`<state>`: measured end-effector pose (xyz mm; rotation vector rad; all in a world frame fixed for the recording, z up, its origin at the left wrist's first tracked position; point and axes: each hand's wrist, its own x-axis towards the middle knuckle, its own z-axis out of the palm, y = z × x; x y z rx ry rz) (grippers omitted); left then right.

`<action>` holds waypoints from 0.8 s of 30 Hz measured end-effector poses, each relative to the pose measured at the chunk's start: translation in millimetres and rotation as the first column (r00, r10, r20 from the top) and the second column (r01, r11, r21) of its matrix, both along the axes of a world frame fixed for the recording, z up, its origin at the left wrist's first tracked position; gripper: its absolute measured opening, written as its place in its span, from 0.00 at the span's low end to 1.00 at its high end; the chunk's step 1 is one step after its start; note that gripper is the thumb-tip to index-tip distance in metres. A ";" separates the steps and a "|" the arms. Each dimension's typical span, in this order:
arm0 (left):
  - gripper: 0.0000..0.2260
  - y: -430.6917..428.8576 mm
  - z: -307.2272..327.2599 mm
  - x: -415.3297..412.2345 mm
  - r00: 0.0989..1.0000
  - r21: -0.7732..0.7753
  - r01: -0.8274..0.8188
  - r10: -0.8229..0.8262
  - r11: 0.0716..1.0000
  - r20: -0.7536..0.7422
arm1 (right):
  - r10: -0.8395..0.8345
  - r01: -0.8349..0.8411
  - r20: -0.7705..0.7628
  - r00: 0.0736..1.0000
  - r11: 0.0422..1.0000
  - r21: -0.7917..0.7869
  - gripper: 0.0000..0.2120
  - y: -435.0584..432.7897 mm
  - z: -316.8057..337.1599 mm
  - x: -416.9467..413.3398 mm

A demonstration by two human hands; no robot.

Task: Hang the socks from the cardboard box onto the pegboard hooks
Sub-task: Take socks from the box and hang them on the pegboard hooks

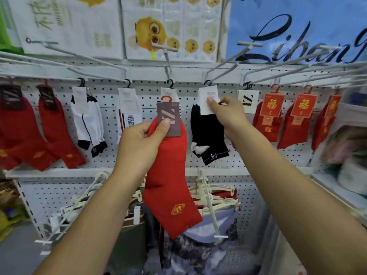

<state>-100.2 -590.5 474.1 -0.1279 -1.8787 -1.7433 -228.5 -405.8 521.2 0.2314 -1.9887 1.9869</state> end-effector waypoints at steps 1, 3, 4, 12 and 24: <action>0.09 -3.4 -0.7 0.0 1.000 0.011 0.015 -0.015 1.000 0.003 | -0.005 0.005 0.011 1.000 1.000 0.003 0.07 -2.0 -2.6 -1.3; 0.10 -9.7 -3.1 -1.1 0.999 0.046 0.048 -0.049 0.998 0.016 | -0.020 0.020 0.031 0.999 1.000 0.003 0.06 -4.1 -6.9 -5.5; 0.10 -12.7 -5.0 -2.3 0.998 0.065 0.063 -0.064 0.996 0.024 | -0.020 0.020 0.035 0.999 1.000 0.001 0.07 -4.1 -8.0 -7.3; 0.09 -32.7 -13.9 -13.9 0.989 0.246 0.064 -0.093 0.967 0.110 | -0.245 0.253 -0.066 0.967 0.955 0.155 0.25 -20.2 -42.4 22.6; 0.14 -62.5 -20.6 11.6 0.988 0.111 -0.057 0.040 0.992 0.152 | 0.489 -0.445 -0.086 0.868 0.843 0.302 0.19 -108.8 -35.8 76.3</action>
